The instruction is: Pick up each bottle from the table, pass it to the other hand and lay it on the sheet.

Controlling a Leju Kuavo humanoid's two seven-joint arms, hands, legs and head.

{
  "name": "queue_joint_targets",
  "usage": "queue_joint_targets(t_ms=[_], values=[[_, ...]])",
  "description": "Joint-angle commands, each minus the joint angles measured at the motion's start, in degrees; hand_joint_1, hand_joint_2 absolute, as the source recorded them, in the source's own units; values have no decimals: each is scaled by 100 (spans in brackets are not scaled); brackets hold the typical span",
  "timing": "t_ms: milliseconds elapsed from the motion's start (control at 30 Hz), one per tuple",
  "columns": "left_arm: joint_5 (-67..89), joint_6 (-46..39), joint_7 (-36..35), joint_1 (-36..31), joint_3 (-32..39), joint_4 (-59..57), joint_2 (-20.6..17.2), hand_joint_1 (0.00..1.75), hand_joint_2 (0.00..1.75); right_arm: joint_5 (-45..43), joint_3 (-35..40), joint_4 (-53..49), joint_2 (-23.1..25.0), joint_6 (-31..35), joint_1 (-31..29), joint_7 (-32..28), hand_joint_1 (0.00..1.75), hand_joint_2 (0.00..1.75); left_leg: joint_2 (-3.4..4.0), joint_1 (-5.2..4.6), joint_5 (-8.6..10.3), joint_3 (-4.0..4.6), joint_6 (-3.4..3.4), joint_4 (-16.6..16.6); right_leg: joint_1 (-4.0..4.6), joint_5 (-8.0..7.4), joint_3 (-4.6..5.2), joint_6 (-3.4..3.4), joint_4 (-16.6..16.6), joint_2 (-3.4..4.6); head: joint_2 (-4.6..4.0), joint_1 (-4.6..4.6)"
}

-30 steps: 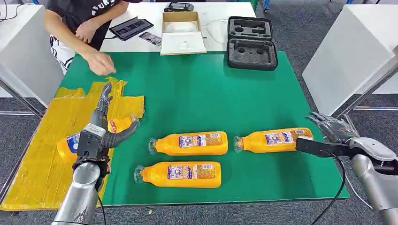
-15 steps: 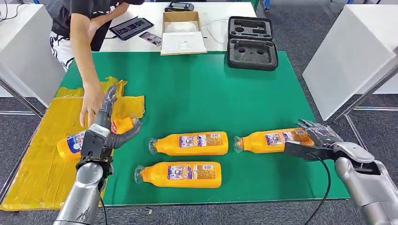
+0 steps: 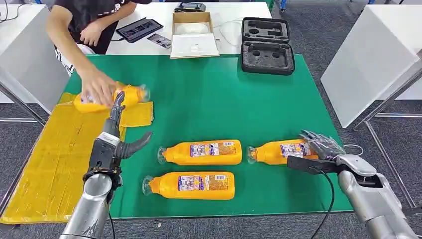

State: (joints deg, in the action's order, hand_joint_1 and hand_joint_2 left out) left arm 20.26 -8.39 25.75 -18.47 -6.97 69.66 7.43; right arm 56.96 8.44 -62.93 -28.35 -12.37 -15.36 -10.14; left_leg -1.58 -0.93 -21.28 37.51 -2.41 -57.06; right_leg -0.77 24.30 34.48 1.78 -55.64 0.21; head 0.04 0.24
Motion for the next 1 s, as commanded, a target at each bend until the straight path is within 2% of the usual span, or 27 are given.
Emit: queue_joint_targets(t_ms=[33,167,233,267,300,367,400,433,467,567,667,800,833,867,1000], values=[[-12,12,-50,-272,-31,-531,11,0,175,161,356,683,265,-59,-391,93,175,175,20,7,-12,-30,16,0,8,5,-32,-6,9,9,0,2],[279,-281,-128,-291,-122,-568,-2,0,175,270,416,715,234,-42,-392,197,175,175,9,4,-5,-20,12,2,5,3,-22,-5,8,1,0,2],[279,-281,-128,-291,-122,-568,-2,0,175,270,416,715,234,-42,-392,197,175,175,21,11,-21,-49,26,-6,12,14,-55,-11,8,4,0,2],[276,-272,-130,-282,-125,-538,2,0,175,269,410,723,235,-33,-393,194,175,175,11,6,-6,-22,12,1,6,3,-24,-5,8,3,0,2],[271,-266,-131,-279,-124,-534,3,0,175,269,408,723,236,-30,-393,195,175,175,17,9,-15,-40,20,-2,10,9,-45,-8,10,4,0,2],[265,-239,-133,-290,-124,-519,-3,0,175,296,393,701,229,-27,-361,253,175,175,10,7,-7,-25,14,1,8,4,-29,-6,9,1,0,2],[246,-205,-141,-305,-123,-524,-2,0,175,327,368,671,239,-32,-316,312,175,175,21,12,-24,-56,29,-7,14,17,-63,-12,8,2,0,0],[237,-179,-143,-307,-126,-545,-1,0,175,350,321,601,243,-17,-209,346,175,175,10,7,-8,-29,15,0,8,5,-33,-7,9,0,0,4],[217,-155,-147,-300,-118,-561,0,0,175,382,252,507,270,17,-114,381,161,175,10,10,-14,-42,21,-1,12,10,-48,-9,11,-3,0,2],[164,-143,-124,-279,-89,-654,3,0,175,563,129,406,333,226,-58,470,175,175,5,11,-15,-49,22,1,12,13,-55,-10,13,-9,0,0],[146,-103,-94,-246,-87,-635,4,0,175,541,-137,116,450,618,-54,387,175,175,10,7,-10,-41,17,2,9,7,-43,-8,10,-1,0,0],[146,-102,-94,-250,-83,-631,-2,0,175,544,-147,95,444,578,-102,410,175,175,16,3,-7,-31,15,1,4,3,-31,-6,5,6,0,2],[146,-102,-94,-254,-82,-627,-3,0,175,544,-145,90,450,579,-89,410,175,175,32,9,-26,-61,32,-10,11,18,-63,-14,1,11,0,2],[146,-102,-94,-254,-82,-627,-3,0,175,544,-145,90,450,579,-89,410,175,175,16,5,-10,-34,17,-1,6,6,-36,-7,5,6,0,2],[145,-101,-94,-253,-83,-626,-2,0,175,544,-145,87,449,583,-72,406,175,175,7,2,-2,-21,8,3,2,1,-22,-4,6,1,0,0]])
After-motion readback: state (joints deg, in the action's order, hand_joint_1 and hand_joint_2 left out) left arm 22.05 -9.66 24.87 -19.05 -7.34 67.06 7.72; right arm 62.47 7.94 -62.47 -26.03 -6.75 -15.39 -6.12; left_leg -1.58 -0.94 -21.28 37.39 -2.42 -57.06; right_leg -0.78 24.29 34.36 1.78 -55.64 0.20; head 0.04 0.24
